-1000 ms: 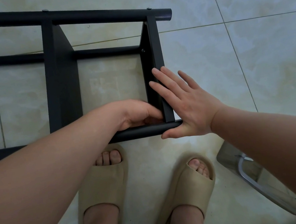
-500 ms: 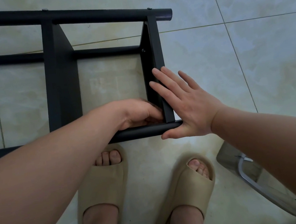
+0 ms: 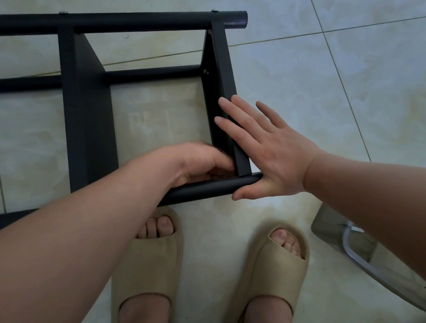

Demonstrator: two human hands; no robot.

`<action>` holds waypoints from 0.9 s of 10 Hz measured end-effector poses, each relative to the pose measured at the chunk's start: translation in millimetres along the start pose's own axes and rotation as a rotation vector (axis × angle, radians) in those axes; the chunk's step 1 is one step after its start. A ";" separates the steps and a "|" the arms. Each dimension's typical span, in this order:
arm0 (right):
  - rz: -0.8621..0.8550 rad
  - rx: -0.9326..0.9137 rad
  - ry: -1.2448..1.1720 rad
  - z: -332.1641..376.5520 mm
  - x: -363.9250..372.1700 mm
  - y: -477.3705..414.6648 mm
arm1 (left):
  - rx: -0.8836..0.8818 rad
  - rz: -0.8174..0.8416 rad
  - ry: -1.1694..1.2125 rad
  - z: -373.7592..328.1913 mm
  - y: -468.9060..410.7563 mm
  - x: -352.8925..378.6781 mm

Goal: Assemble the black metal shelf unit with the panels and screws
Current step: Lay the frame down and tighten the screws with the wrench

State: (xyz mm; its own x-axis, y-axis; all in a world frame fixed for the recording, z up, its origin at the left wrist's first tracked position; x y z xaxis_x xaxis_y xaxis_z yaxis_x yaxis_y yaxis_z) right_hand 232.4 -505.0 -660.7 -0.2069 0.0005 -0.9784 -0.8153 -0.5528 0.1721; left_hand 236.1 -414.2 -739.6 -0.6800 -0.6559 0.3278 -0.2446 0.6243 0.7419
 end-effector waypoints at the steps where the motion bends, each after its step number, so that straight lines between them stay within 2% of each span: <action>1: -0.001 0.001 -0.001 -0.4 0.1 0.2 | 0.017 -0.009 -0.010 -1.2 0.4 -1.7; 6: -0.005 0.002 -0.001 -0.3 0.4 0.0 | 0.039 0.076 0.087 -3.9 2.5 4.3; 7: 0.002 0.003 -0.001 -0.1 0.1 0.0 | 0.057 0.070 0.023 -6.2 4.5 6.1; 9: 0.007 -0.020 0.090 1.1 -6.5 -1.1 | 0.056 -0.058 -0.105 -8.0 6.0 -2.3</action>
State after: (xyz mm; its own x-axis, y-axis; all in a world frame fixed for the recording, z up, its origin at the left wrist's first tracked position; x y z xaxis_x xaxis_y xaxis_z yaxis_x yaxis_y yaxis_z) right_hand 234.0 -503.4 -654.4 -0.1622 -0.0774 -0.9837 -0.8030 -0.5690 0.1772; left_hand 241.8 -412.4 -731.2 -0.7313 -0.6456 0.2200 -0.3222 0.6112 0.7229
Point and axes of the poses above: each hand's wrist, its own y-axis away from the middle knuckle, its own x-axis out of the palm, z = x × y, the point moved 8 cm from there along -y, towards the middle knuckle, and after that the axes turned 1 degree about z, right-handed, at the moved point
